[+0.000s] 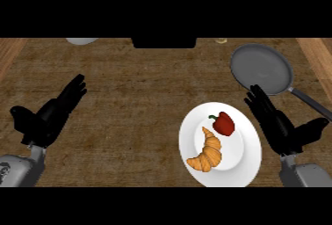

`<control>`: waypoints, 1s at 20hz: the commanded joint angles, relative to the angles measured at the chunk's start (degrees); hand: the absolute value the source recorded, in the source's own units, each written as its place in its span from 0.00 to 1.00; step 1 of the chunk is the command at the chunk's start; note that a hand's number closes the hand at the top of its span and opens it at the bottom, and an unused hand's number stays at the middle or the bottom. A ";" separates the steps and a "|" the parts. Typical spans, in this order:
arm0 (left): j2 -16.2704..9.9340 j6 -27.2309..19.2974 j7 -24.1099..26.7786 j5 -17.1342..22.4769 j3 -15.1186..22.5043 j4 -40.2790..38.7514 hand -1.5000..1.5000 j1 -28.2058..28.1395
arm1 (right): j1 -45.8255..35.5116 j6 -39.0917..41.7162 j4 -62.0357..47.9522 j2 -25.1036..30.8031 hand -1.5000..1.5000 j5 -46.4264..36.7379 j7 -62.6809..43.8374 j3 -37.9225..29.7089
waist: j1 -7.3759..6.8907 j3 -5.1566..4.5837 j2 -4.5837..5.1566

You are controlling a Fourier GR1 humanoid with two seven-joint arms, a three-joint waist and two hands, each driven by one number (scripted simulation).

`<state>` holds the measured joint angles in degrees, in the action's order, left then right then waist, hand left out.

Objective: Pick the croissant from the plate and place it in the pan

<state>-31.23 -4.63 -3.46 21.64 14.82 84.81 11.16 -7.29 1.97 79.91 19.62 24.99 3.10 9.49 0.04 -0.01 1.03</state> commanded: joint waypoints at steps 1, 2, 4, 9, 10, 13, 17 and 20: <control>3.99 -0.93 0.52 -2.79 -0.93 -1.16 0.50 1.61 | 0.54 0.12 1.47 -2.00 1.00 -1.62 2.51 -0.91 | 0.14 0.01 -1.04; 4.69 -3.30 5.47 -3.64 0.49 2.12 0.50 -3.87 | 2.52 1.64 3.12 -0.91 1.00 -0.07 7.38 -2.75 | -0.01 0.02 -1.18; 9.22 -8.16 5.13 -5.05 1.72 3.63 0.50 0.27 | 1.24 -0.61 5.28 -4.31 1.00 -0.75 12.51 -3.03 | 0.50 0.09 -1.29; 11.51 -8.57 11.61 -4.23 1.84 5.52 0.50 -8.07 | 16.04 -14.76 10.21 -4.56 0.00 -7.40 15.91 -7.16 | 2.35 -0.09 -1.90; 12.43 -9.01 11.22 -4.99 2.47 4.24 0.50 -7.01 | 21.22 -13.64 12.90 -5.02 0.00 -8.97 19.25 -5.31 | 2.57 -0.05 -1.62; 13.46 -9.22 9.57 -6.34 3.36 4.50 0.50 -5.02 | 31.27 -9.01 17.22 -3.35 0.00 -13.14 27.00 -1.79 | 1.71 0.00 -1.30; 13.63 -6.99 11.91 -6.23 2.41 3.87 0.50 -6.72 | 33.19 -13.70 20.68 -0.53 0.00 -20.07 24.73 -2.30 | 0.62 -0.03 -1.14; 17.56 -11.91 9.54 -10.48 6.77 7.11 0.50 -7.63 | 35.01 -11.19 25.42 3.94 0.00 -21.39 20.04 -2.42 | 0.38 -0.02 -1.19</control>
<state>-16.27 -13.49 8.04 14.34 18.60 89.33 4.28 24.06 -9.43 100.51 20.44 7.45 25.70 6.06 0.85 -0.04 -0.17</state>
